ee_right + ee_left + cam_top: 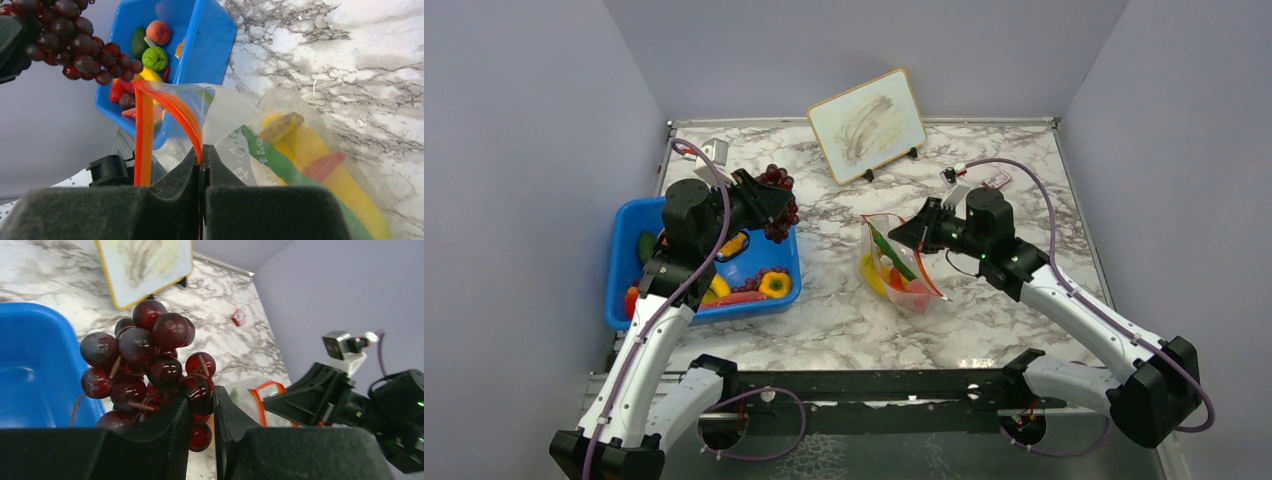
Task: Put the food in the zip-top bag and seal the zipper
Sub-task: Pick up the fake fruit from the bin, then place the fake fruit in the zipper food storage bag.
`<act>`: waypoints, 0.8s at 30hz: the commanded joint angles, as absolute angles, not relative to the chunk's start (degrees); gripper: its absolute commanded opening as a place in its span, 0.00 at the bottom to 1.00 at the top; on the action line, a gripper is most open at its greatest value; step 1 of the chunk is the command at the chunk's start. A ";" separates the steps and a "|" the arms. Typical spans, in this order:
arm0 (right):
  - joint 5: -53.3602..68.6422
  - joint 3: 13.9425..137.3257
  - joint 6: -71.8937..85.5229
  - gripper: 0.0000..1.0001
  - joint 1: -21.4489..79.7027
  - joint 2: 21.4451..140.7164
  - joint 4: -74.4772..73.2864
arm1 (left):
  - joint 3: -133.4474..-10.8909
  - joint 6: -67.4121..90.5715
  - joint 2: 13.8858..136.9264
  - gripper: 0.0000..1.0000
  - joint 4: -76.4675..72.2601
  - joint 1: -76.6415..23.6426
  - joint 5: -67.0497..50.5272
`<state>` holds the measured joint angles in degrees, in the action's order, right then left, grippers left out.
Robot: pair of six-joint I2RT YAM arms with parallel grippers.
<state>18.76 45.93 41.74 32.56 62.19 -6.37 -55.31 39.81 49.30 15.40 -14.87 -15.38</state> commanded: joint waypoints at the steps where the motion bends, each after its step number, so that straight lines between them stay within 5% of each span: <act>1: 16.98 49.22 41.40 0.01 32.67 63.55 -2.80 | -54.93 46.81 48.14 0.22 6.08 -17.71 -22.68; 24: 17.52 49.51 42.86 0.01 32.69 65.53 -0.01 | -62.85 52.28 59.95 0.21 -14.83 -48.88 -11.34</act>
